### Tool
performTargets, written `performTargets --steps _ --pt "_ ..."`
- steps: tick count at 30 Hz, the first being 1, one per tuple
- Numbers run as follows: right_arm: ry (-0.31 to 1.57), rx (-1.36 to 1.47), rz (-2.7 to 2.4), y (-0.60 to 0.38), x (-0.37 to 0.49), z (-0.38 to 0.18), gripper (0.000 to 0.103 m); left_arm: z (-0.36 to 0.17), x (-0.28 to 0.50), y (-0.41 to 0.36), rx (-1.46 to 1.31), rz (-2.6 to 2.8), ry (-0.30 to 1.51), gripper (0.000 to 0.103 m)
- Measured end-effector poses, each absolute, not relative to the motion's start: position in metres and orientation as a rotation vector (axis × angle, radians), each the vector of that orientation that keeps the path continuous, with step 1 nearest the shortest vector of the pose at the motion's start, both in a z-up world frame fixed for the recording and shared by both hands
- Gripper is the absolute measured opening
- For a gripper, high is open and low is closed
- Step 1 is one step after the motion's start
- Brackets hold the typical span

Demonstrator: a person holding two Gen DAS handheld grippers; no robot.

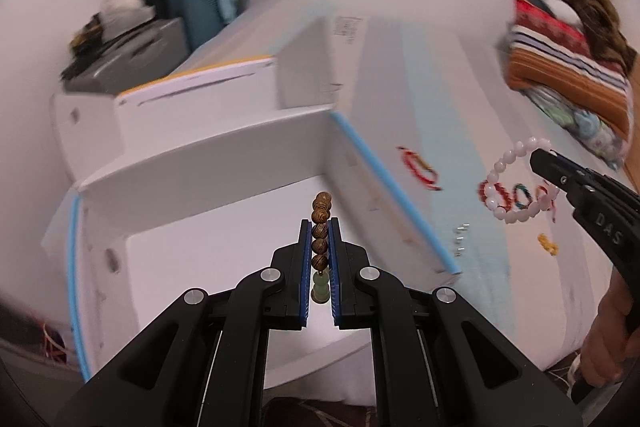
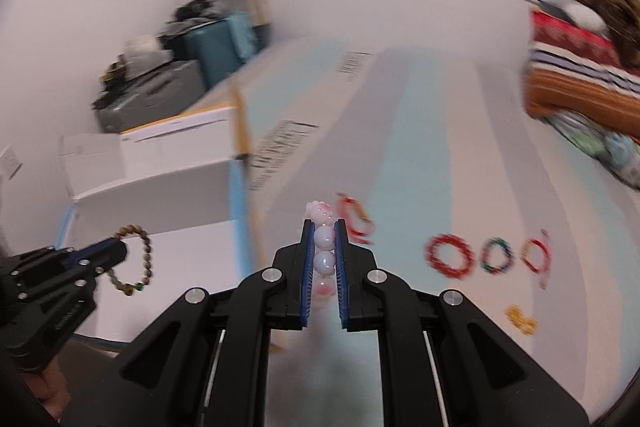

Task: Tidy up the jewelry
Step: 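Carry both bracelets over the white cardboard box with both grippers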

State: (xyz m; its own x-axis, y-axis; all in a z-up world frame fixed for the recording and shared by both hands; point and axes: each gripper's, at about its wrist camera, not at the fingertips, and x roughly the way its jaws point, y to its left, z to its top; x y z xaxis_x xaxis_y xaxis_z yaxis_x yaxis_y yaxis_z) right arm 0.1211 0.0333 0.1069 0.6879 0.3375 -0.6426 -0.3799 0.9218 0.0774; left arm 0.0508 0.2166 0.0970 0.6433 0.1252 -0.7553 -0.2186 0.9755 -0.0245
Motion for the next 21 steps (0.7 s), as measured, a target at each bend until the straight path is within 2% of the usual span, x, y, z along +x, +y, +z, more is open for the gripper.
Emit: performTargets --steps 12,21 --pt "0.726 -0.136 0.561 0.133 0.102 0.09 0.009 0.075 0.024 0.292 -0.187 0.313 0.898 0.007" --pt "0.84 -0.228 0.614 0.18 0.111 0.043 0.009 0.044 0.029 0.313 -0.244 0.342 0.969 0.007"
